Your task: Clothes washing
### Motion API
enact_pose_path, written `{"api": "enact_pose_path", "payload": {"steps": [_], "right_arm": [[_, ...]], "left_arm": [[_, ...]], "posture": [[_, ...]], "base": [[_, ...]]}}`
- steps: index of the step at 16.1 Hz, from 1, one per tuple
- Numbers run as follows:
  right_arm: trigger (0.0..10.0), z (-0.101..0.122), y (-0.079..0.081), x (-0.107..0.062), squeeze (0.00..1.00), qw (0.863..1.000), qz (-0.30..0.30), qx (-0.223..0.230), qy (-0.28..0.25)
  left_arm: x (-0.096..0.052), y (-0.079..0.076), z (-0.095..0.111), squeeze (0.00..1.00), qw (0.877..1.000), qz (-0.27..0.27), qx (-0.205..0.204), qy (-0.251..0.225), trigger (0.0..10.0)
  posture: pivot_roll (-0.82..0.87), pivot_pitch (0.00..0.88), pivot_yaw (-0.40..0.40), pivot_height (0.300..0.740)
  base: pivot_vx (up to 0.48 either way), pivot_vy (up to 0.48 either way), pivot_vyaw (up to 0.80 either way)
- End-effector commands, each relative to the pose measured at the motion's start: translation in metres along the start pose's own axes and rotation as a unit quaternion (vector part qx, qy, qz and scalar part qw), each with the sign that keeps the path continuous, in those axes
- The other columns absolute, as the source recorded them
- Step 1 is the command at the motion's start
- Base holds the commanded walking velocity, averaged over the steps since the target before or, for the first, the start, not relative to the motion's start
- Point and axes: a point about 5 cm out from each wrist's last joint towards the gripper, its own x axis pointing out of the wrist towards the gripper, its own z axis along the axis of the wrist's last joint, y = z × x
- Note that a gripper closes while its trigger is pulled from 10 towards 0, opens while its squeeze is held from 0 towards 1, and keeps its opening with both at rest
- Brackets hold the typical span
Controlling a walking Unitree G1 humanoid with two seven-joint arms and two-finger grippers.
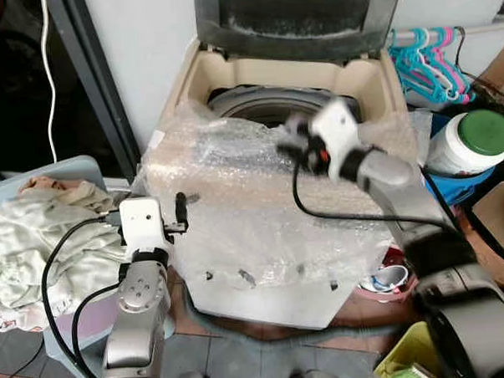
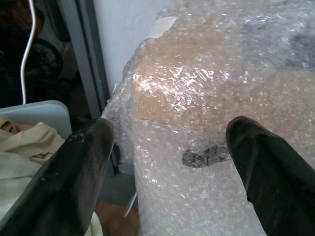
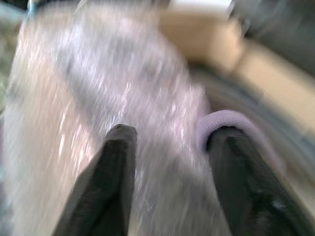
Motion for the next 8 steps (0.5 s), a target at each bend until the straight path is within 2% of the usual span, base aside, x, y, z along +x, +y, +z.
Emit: {"api": "enact_pose_path", "payload": {"steps": [1,2,3,5,8], "right_arm": [[10.0,0.014,-0.006,-0.006,1.0,1.0,0.016,-0.015,0.005],[10.0,0.014,-0.008,-0.009,1.0,1.0,0.013,-0.021,0.01],[10.0,0.016,-0.014,-0.012,1.0,1.0,-0.016,-0.015,0.0],[10.0,0.014,-0.017,-0.016,1.0,0.999,-0.034,0.002,0.002],[10.0,-0.003,-0.008,-0.025,1.0,0.997,-0.075,0.022,0.017]], "left_arm": [[0.0,-0.002,0.001,0.0,1.0,-0.004,0.003,0.001,10.0],[0.0,-0.001,0.0,0.0,1.0,-0.003,0.003,0.002,10.0],[-0.001,-0.001,0.0,0.0,1.0,-0.003,0.002,0.004,10.0],[-0.001,-0.002,0.0,0.0,1.0,-0.004,0.002,0.005,10.0],[0.0,-0.002,-0.001,0.0,1.0,-0.006,0.005,0.009,10.0]], "posture": [[-0.04,0.0,0.01,0.74],[-0.05,0.0,0.012,0.74],[-0.05,0.0,0.013,0.74],[-0.05,0.0,0.015,0.74],[-0.04,0.0,0.018,0.74]], "base": [[0.0,0.0,0.0],[0.0,0.0,0.0],[0.0,0.0,0.0],[0.0,0.0,0.0],[0.0,0.0,0.0]]}}
